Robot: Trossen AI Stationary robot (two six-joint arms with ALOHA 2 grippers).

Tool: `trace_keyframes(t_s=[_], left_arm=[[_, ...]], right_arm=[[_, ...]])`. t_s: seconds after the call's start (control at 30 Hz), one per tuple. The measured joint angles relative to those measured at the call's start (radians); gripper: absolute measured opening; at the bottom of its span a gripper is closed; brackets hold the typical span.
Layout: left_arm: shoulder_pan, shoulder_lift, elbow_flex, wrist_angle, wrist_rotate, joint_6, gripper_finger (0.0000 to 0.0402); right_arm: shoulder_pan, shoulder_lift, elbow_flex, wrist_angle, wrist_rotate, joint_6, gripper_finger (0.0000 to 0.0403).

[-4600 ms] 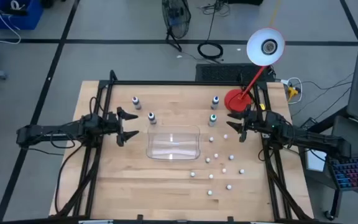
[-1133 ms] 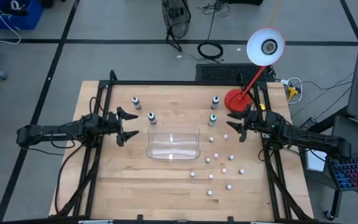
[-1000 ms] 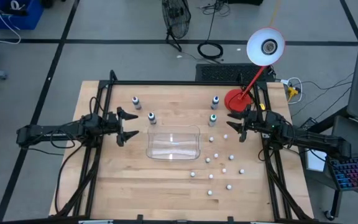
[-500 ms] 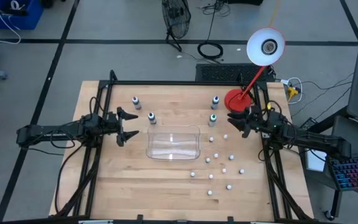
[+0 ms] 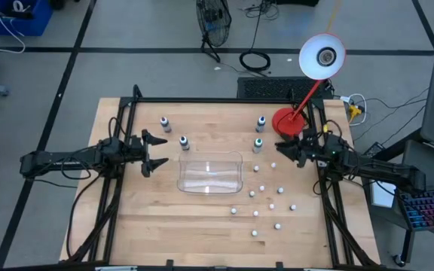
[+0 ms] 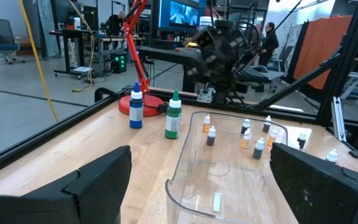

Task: Pick & Place food coloring
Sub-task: Put the orange food coloring bottle into the transparent bin

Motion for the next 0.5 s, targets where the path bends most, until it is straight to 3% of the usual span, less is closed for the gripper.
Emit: trace_keyframes(t_s=[0.07, 0.13, 0.33, 0.5], left_arm=[[0.000, 0.000, 0.000, 0.000, 0.000, 0.000, 0.0379], [0.000, 0.000, 0.000, 0.000, 0.000, 0.000, 0.0379], [0.000, 0.000, 0.000, 0.000, 0.000, 0.000, 0.0379], [0.000, 0.000, 0.000, 0.000, 0.000, 0.000, 0.0379]], right_arm=[[0.017, 0.025, 0.083, -0.141, -0.089, 0.029, 0.0171], [0.055, 0.048, 0.197, -0.243, -0.077, 0.039, 0.0171], [0.180, 0.265, 0.575, -0.689, 0.136, 0.073, 0.0171], [0.236, 0.540, 0.892, -1.128, 0.319, 0.130, 0.0171]])
